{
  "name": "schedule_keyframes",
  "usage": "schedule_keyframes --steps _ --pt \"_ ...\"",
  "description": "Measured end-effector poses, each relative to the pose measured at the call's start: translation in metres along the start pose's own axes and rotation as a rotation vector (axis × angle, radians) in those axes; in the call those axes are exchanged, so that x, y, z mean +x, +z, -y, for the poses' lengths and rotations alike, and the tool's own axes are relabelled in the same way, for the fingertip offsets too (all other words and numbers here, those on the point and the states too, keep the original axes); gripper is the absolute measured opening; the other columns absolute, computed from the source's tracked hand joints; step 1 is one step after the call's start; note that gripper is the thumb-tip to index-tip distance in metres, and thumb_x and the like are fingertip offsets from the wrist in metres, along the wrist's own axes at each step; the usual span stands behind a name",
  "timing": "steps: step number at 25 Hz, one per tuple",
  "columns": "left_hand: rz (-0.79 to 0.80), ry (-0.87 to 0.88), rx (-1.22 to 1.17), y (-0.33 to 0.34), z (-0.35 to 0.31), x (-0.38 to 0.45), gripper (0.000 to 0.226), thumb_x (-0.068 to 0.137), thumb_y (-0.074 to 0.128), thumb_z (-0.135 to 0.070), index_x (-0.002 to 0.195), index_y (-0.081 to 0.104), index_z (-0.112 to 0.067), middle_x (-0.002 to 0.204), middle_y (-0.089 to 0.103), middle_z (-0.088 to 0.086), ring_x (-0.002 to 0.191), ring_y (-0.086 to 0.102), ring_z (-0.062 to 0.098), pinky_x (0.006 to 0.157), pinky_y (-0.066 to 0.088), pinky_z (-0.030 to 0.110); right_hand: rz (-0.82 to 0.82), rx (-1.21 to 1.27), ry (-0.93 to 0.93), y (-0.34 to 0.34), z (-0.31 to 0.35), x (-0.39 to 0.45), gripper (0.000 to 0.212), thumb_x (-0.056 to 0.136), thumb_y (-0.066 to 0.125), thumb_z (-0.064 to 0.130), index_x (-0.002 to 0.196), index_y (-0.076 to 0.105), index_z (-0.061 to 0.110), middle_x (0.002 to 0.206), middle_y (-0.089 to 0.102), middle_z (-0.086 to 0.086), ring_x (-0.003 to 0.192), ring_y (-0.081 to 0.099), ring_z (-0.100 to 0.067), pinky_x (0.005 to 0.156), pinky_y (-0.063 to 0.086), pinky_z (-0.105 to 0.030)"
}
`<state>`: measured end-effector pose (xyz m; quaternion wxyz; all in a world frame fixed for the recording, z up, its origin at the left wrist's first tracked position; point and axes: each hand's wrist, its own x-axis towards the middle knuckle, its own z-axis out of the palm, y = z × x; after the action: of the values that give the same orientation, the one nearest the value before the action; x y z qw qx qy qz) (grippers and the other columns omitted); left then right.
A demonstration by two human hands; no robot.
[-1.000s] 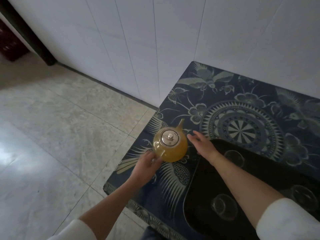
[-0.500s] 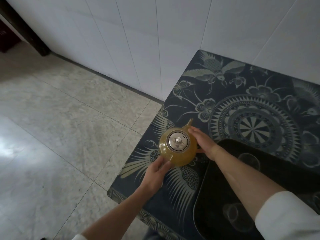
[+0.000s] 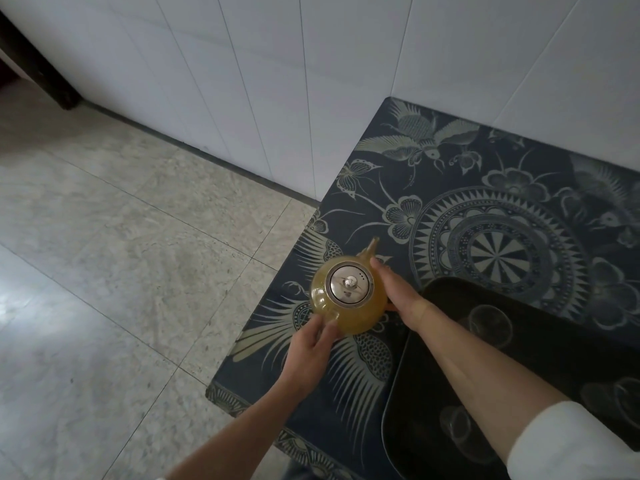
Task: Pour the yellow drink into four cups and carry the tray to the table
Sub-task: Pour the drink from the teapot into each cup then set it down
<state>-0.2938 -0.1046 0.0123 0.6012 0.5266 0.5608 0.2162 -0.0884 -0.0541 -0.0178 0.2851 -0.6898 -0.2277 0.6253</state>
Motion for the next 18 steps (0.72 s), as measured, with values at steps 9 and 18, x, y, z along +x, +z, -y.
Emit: schedule_keyframes --steps 9,18 --pt "-0.007 0.09 0.102 -0.009 -0.005 0.001 0.029 0.1 0.05 -0.025 0.086 0.064 -0.004 0.081 0.067 0.014 0.068 0.057 0.004 0.064 0.045 0.018 -0.018 0.087 -0.036 0.001 0.004 -0.013 0.059 0.095 0.038 0.069 0.142 0.052 0.035 0.134 0.063 0.001 0.115 0.059 -0.018 0.096 0.051 -0.045" --pt "0.074 0.193 0.062 -0.028 -0.061 -0.014 0.029 0.1 0.048 -0.02 0.073 0.056 -0.012 0.067 0.056 -0.01 0.067 0.052 0.006 0.072 0.046 0.033 0.056 0.209 -0.153 -0.01 0.021 -0.062 0.08 0.07 0.053 0.089 0.134 0.059 0.042 0.133 0.066 0.0 0.121 0.061 -0.028 0.094 0.055 -0.057"
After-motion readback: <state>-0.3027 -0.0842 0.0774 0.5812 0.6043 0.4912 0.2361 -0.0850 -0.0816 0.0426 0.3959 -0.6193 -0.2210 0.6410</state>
